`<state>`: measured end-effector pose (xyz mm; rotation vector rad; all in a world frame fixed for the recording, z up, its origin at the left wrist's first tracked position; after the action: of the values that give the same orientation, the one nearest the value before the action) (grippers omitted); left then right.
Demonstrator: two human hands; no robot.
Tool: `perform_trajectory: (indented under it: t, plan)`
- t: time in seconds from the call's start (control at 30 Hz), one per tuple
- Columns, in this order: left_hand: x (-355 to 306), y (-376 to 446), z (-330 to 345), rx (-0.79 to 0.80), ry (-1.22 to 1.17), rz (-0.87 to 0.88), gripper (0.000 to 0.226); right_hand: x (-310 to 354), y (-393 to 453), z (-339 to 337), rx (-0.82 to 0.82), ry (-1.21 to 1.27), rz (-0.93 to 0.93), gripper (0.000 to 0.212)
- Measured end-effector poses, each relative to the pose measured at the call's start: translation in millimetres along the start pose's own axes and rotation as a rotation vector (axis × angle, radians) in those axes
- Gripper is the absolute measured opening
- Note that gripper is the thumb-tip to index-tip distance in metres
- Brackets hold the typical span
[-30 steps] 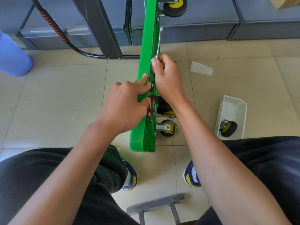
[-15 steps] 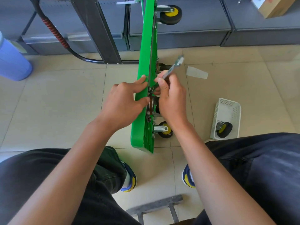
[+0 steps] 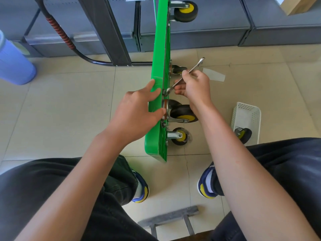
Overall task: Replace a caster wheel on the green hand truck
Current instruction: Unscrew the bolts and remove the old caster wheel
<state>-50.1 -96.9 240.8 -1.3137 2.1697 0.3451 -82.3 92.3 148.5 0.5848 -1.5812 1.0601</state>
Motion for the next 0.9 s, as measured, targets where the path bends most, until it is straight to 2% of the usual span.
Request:
perform_trajectory:
  t: [0.07, 0.27, 0.37, 0.47, 0.9]
  plan:
    - [0.2, 0.4, 0.6, -0.005, 0.004, 0.001, 0.059, -10.0, 8.3, 3.8, 0.036, 0.029, 0.1, 0.017]
    - [-3.1, 2.1, 0.8, -0.036, 0.069, 0.017, 0.056, -25.6, 23.1, 20.9, 0.147, 0.109, 0.288, 0.009]
    - [-7.8, 1.8, 1.3, -0.041, 0.102, 0.038, 0.054, -33.4, 24.9, 30.2, 0.2, 0.124, 0.341, 0.023]
    - [-10.5, 1.2, 0.4, -0.048, 0.116, 0.06, 0.049, -38.9, 25.3, 35.6, 0.237, 0.158, 0.369, 0.034]
    - [-9.1, 2.4, -1.3, -0.047, 0.116, 0.041, 0.052, -50.3, 37.3, 43.7, 0.265, 0.153, 0.395, 0.038]
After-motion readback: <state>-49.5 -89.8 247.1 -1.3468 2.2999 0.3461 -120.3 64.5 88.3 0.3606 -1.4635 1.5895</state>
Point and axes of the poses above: each hand's wrist, its own y-axis towards the middle knuckle, its own z-axis out of the palm, x = y × z, the point moved 10 cm from there along y, towards the middle knuckle, and after that the axes turned 4 degrees about z, right-handed, at the moved point
